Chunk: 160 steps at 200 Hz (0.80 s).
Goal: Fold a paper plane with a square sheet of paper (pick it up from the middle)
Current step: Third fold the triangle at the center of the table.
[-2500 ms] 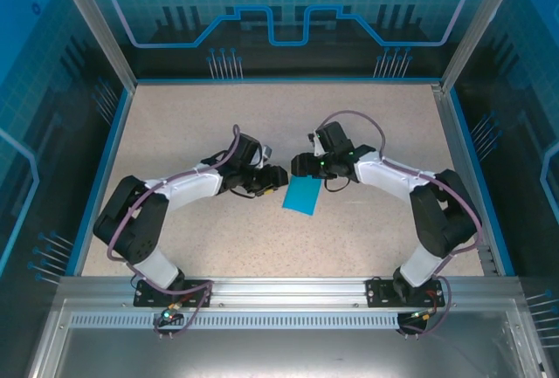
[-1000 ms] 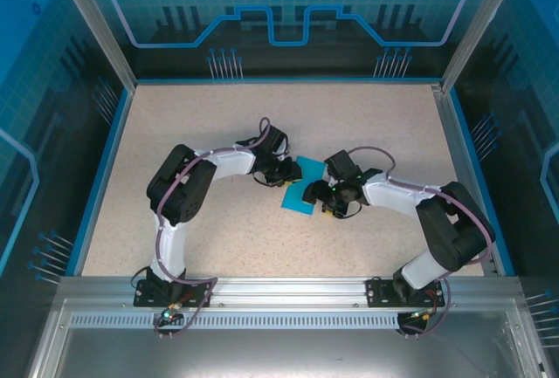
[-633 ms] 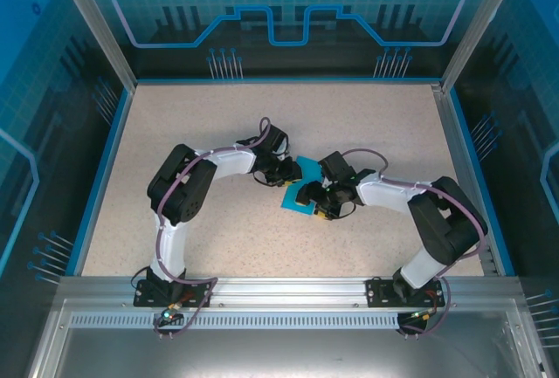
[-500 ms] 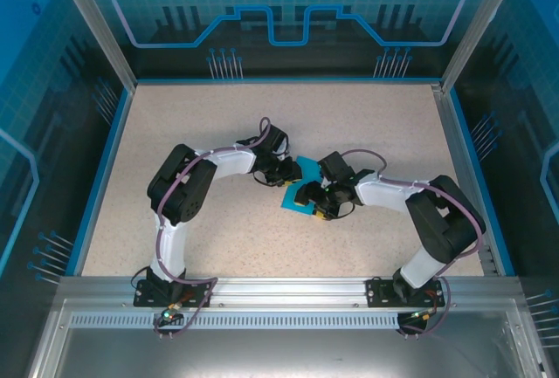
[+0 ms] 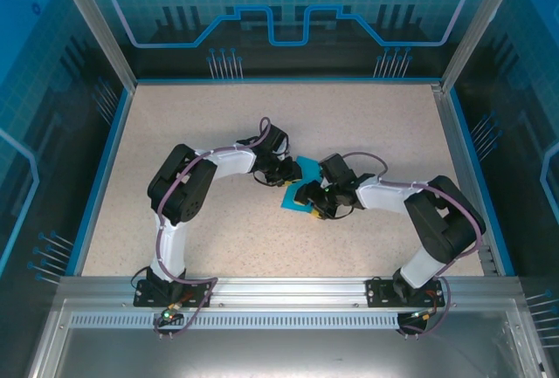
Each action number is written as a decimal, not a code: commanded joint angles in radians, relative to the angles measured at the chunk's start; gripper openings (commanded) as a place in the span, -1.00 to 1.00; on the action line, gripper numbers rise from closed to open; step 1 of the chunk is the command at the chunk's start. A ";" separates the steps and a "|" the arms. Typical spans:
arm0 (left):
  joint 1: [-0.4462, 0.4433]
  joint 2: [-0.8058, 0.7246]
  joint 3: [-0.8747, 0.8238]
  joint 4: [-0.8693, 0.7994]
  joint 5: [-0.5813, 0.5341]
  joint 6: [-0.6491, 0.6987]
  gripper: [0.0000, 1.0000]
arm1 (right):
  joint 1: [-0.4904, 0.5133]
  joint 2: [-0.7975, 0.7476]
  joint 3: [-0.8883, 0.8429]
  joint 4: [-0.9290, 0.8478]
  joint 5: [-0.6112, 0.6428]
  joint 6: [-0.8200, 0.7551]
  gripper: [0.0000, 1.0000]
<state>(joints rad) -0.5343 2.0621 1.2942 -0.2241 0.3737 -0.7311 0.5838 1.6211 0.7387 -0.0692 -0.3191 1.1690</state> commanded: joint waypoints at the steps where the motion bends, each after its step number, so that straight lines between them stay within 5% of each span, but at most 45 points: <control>1: -0.002 0.043 -0.002 -0.077 -0.041 0.010 -0.46 | 0.007 -0.036 -0.025 0.038 0.020 0.049 -0.02; 96: -0.001 -0.089 -0.075 -0.002 0.000 0.008 -0.45 | -0.019 -0.081 -0.091 0.035 0.026 0.081 -0.96; 160: -0.001 -0.219 -0.197 0.157 0.097 0.016 -0.32 | -0.034 -0.050 0.041 -0.304 -0.137 -0.272 -1.00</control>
<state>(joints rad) -0.5339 1.8839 1.1313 -0.1390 0.4236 -0.7307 0.5602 1.5639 0.7303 -0.2047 -0.3676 1.0637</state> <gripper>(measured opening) 0.339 0.041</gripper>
